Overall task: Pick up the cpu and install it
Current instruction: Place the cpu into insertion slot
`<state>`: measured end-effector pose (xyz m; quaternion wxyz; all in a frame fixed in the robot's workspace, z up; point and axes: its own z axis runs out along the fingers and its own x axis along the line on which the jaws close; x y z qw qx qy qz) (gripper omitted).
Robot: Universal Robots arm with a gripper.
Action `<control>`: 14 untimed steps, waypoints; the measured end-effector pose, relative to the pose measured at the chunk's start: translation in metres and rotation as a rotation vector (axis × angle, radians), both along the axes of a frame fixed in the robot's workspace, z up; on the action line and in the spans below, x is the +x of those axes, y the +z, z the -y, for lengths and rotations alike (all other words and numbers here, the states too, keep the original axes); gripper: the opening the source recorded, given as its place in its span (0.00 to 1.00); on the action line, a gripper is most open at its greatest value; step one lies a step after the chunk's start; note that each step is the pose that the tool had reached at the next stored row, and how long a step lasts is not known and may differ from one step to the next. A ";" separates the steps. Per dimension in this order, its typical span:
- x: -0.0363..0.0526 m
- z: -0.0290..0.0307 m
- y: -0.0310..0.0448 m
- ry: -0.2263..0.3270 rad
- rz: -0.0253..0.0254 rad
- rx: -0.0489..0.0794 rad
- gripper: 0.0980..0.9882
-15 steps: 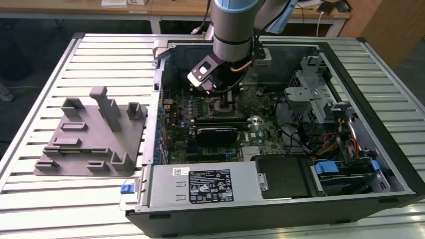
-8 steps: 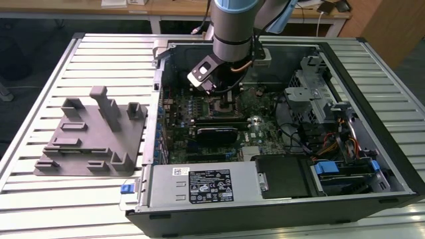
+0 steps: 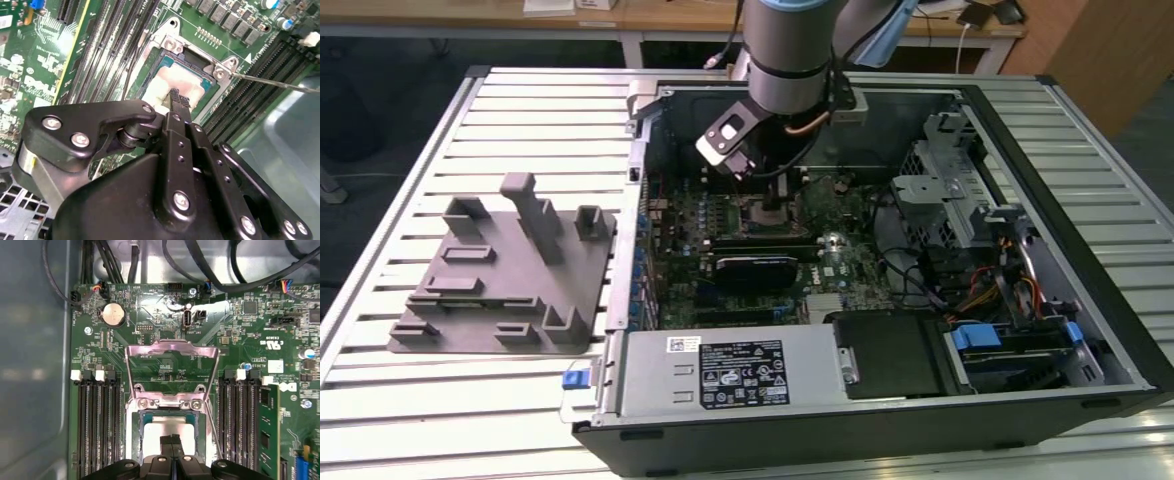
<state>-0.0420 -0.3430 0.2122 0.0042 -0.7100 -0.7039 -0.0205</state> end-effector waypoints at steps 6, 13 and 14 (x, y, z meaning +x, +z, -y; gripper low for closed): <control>0.0000 0.0000 0.0188 0.000 0.0018 0.000 0.01; 0.0000 0.0000 0.0375 0.000 0.0049 0.000 0.01; 0.0000 0.0000 0.0382 0.000 0.0050 0.000 0.01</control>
